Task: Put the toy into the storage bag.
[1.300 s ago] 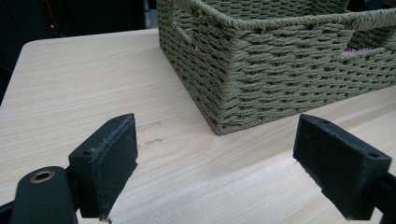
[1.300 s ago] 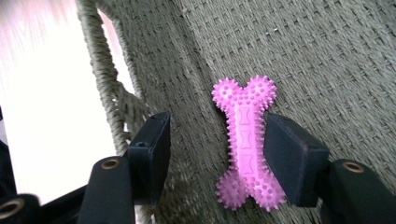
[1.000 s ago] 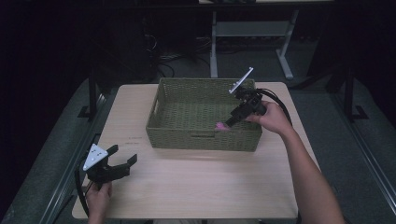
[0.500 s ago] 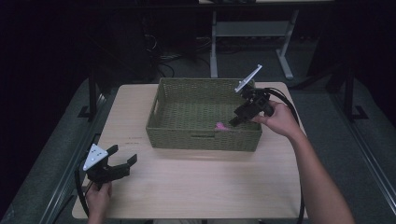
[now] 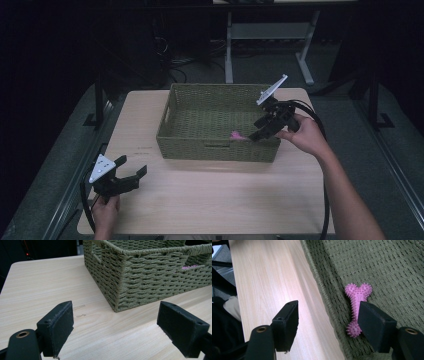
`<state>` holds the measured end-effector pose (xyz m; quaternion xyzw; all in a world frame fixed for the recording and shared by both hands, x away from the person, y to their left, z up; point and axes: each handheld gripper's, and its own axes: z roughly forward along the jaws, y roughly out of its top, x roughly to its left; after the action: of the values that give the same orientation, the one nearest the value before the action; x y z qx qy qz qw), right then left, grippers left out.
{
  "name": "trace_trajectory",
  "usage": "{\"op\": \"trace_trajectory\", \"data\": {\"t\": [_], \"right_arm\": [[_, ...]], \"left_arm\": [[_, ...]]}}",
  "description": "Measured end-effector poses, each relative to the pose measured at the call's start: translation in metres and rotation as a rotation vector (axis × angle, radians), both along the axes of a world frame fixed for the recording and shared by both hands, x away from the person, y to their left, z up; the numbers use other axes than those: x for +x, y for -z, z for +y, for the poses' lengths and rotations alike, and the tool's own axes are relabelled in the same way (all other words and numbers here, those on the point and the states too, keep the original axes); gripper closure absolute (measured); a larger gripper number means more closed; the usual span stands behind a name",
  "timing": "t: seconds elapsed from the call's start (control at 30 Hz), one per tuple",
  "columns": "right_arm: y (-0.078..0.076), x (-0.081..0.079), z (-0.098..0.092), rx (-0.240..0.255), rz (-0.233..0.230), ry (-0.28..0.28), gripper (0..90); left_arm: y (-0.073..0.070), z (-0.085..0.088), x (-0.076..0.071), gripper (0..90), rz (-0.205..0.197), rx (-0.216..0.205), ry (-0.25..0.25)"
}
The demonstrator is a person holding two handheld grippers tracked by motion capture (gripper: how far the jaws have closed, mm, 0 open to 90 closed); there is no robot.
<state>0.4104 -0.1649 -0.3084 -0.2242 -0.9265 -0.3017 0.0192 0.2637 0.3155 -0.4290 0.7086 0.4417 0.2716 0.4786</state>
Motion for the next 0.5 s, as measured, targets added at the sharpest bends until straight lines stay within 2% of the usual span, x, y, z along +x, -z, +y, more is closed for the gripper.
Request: {"op": "trace_trajectory", "data": {"t": [0.17, 0.5], "right_arm": [[0.004, -0.009, -0.006, 0.017, -0.001, 0.001, 32.7], [0.011, -0.023, -0.013, 0.021, 0.002, -0.003, 32.0]], "left_arm": [[0.000, -0.001, 0.000, 13.3, -0.001, 0.002, 0.001], [0.000, -0.001, 0.000, 13.3, -0.002, 0.002, 0.000]]}}
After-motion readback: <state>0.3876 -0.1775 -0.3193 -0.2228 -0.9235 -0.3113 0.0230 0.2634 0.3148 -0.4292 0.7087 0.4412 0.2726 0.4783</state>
